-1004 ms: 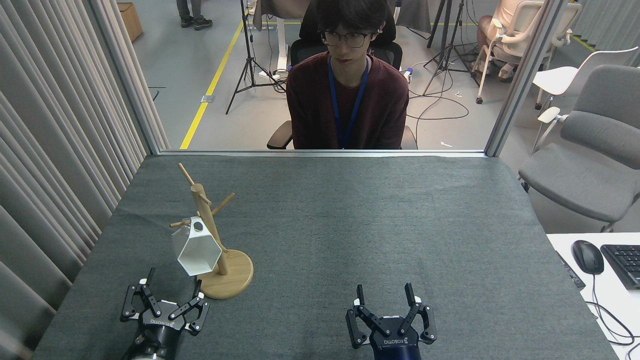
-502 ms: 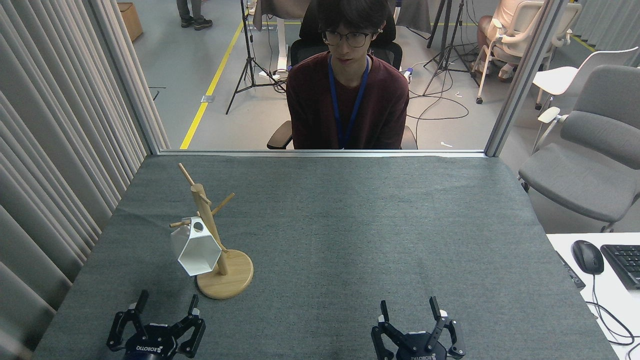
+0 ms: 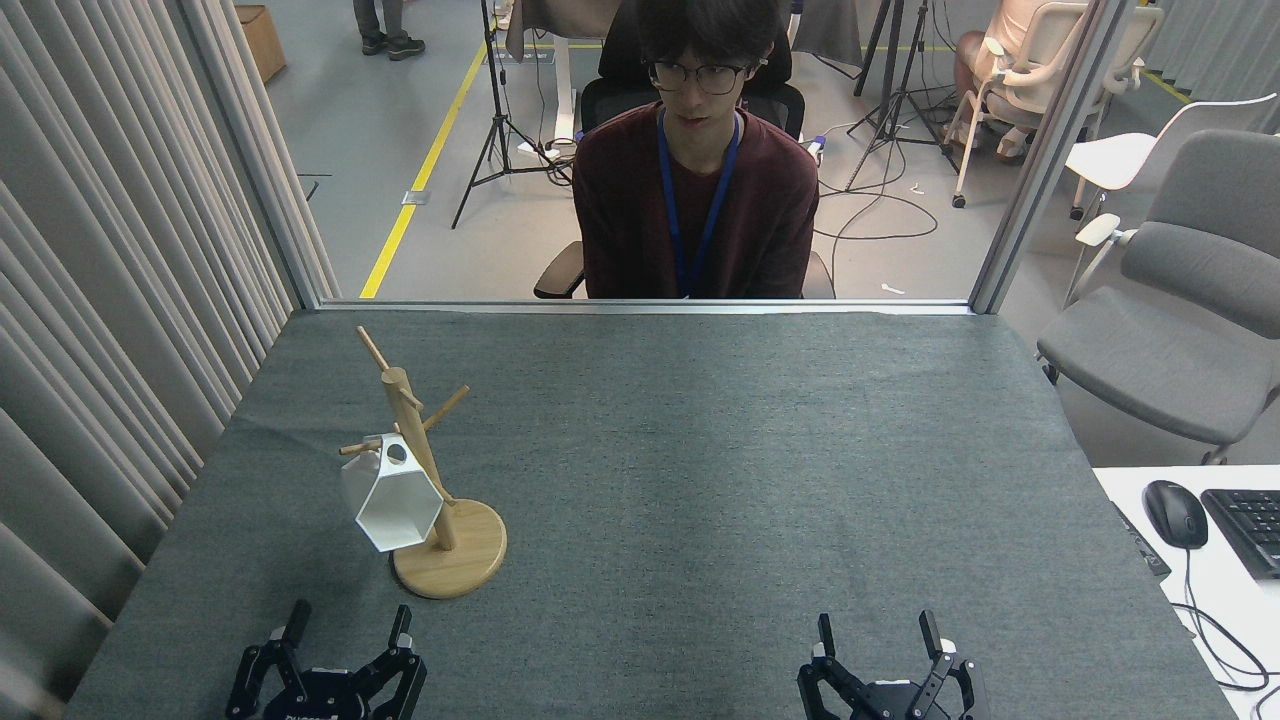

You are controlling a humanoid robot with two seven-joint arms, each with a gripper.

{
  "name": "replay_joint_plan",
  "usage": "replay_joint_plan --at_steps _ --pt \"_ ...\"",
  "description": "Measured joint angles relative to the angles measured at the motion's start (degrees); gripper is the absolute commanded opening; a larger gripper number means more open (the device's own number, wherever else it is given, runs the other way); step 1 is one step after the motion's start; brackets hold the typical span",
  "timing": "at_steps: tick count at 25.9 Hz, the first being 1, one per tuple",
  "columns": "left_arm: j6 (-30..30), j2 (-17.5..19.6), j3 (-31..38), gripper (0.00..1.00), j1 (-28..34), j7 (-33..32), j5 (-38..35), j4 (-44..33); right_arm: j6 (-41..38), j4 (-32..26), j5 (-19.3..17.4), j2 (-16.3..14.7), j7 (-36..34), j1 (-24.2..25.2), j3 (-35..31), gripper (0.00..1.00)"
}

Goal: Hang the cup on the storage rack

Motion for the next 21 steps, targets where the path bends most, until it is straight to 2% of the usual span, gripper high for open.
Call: replay_joint_plan --at_steps 21 --pt "0.0 -0.1 -0.1 0.99 0.0 0.3 0.0 0.1 0.0 -0.1 -0.1 -0.2 0.0 -0.1 0.0 0.98"
